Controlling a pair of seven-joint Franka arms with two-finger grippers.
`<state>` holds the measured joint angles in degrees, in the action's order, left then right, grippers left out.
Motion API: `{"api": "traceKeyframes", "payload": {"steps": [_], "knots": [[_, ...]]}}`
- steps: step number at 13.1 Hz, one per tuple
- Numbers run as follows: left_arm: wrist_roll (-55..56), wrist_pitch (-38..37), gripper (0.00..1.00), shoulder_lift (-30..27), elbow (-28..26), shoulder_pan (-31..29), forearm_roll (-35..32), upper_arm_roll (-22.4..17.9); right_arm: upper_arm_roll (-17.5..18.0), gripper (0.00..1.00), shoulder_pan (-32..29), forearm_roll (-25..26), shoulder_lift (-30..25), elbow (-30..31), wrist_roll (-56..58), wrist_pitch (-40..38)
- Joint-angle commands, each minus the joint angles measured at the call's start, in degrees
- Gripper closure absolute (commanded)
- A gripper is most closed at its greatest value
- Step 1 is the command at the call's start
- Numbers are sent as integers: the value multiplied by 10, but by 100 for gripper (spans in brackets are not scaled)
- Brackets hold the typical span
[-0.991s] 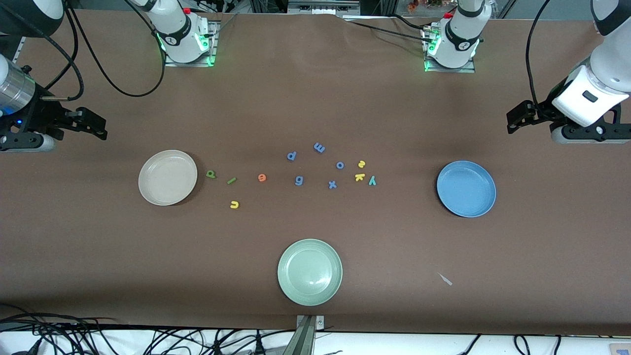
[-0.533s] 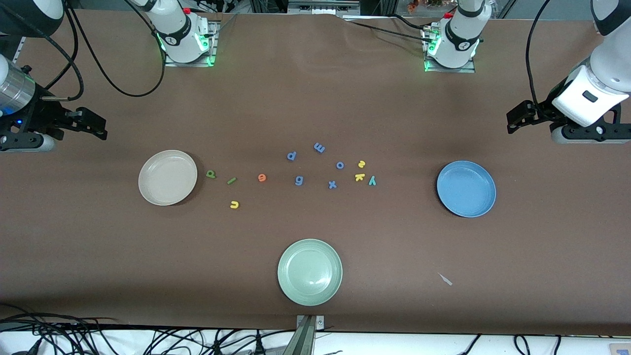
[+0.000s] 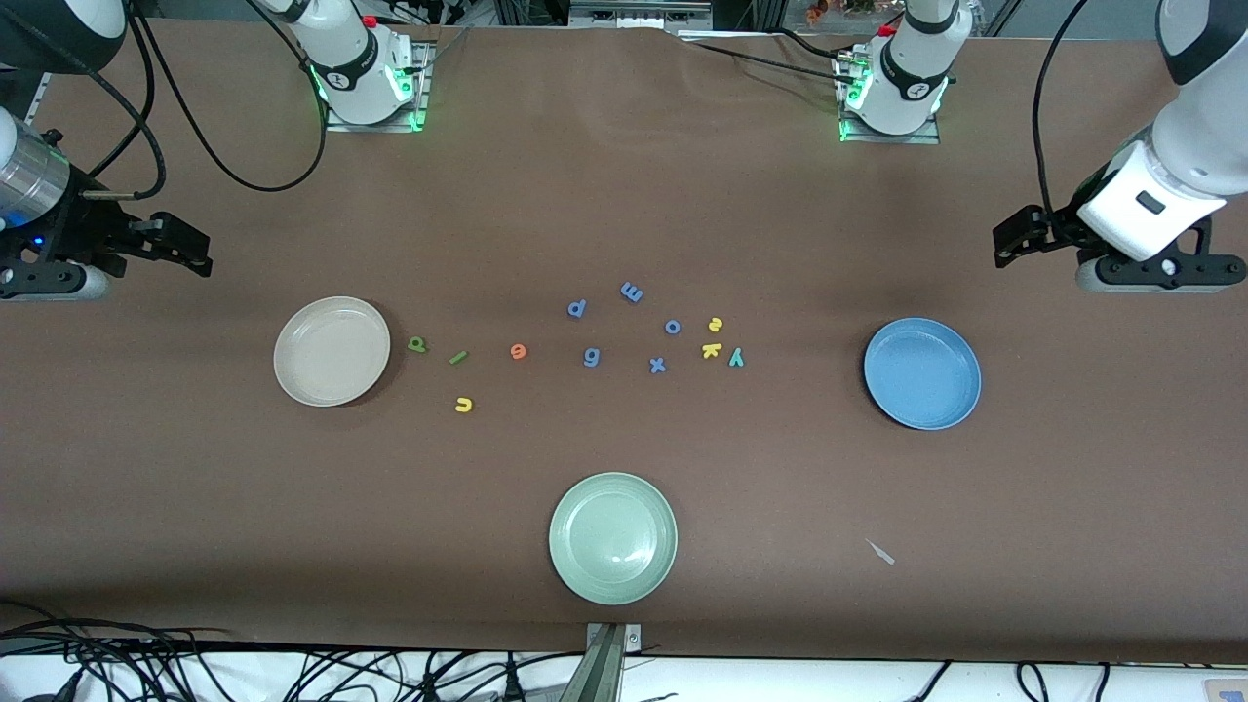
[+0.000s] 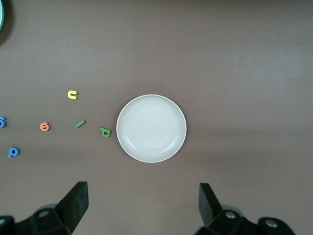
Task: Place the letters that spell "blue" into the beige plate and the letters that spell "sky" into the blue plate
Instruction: 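Move the left gripper over the yellow letter k among the letters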
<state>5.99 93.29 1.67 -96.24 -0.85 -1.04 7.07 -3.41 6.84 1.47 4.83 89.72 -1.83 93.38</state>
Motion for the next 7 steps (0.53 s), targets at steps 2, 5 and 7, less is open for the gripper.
{"api": "traceKeyframes", "payload": {"steps": [2,5,7], "knots": [[-9,-20,0,31,11,27,10,24,1,0,-3,-2,-7,2,-5,-5],[-5,-15,0,69,14,50,10,37,1,0,-3,-2,-7,2,-4,-5],[-1,-14,0,131,56,84,9,39,1,0,-3,-2,-7,4,-5,-5]]}}
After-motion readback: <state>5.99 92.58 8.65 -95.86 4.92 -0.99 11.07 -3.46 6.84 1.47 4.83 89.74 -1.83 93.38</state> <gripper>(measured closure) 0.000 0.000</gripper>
